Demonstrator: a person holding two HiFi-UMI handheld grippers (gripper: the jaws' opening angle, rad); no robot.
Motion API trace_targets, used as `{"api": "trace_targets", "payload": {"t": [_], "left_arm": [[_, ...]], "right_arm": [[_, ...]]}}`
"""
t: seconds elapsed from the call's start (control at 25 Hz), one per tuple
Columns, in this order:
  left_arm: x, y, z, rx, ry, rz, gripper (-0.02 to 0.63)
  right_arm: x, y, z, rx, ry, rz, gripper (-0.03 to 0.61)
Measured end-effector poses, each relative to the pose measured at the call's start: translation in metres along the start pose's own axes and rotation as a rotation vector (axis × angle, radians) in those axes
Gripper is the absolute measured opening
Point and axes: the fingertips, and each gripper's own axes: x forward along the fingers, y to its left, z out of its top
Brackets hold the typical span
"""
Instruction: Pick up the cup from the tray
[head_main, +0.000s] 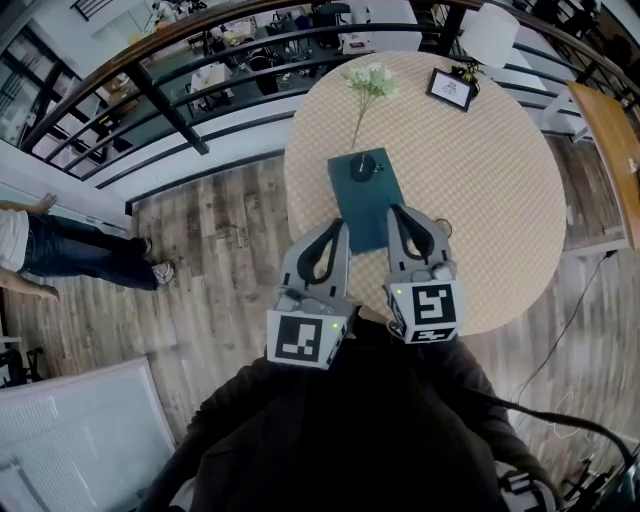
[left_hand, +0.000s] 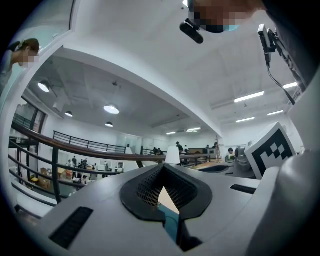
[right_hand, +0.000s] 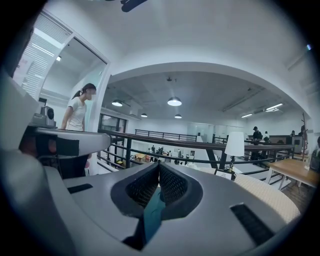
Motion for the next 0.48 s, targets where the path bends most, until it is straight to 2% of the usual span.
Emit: {"api": "trace_targets", "payload": {"t": [0.48], "left_arm": [[0.016, -0.006, -0.026, -0.029, 0.076, 0.007, 0.005]], "right_arm": [[0.01, -0.013, -0.026, 0.041, 0.057, 0.024, 0.009]]}}
